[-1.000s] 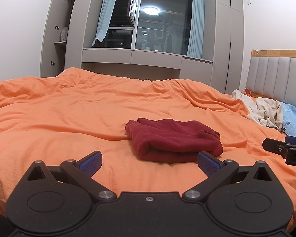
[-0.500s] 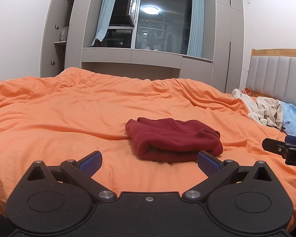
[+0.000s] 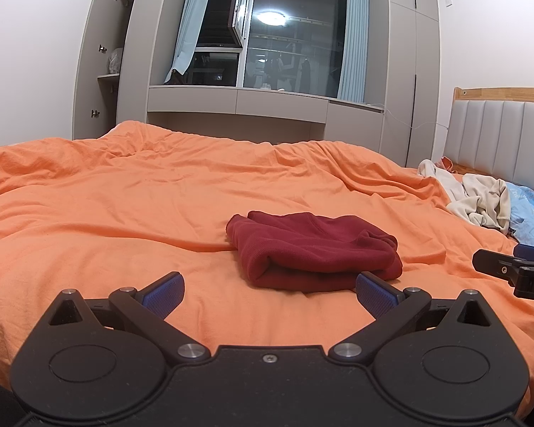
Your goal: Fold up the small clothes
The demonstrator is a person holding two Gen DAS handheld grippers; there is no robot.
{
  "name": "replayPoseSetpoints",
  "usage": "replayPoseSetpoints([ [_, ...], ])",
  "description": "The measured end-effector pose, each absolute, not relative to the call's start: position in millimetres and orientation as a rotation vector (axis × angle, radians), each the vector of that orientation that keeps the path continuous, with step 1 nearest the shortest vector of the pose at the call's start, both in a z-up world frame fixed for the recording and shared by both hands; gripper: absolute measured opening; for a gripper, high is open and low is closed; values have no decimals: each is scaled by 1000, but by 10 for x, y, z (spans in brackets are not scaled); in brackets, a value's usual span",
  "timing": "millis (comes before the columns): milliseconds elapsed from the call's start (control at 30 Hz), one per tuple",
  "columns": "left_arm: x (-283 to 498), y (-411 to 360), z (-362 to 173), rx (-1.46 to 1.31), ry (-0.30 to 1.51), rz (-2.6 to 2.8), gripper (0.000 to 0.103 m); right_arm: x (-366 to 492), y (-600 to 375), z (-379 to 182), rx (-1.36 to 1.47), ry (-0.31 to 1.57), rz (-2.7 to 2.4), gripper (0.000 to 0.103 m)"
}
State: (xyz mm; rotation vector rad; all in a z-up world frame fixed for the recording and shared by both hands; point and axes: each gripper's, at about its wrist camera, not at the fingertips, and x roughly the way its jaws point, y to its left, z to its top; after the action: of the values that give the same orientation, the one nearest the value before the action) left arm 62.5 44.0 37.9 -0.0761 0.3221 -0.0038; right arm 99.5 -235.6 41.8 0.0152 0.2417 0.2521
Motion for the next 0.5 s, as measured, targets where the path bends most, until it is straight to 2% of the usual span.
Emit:
replayPoseSetpoints([
  [500,627,434,381,-76,323,-3,102,978,-2374,347,16,246,251,103],
])
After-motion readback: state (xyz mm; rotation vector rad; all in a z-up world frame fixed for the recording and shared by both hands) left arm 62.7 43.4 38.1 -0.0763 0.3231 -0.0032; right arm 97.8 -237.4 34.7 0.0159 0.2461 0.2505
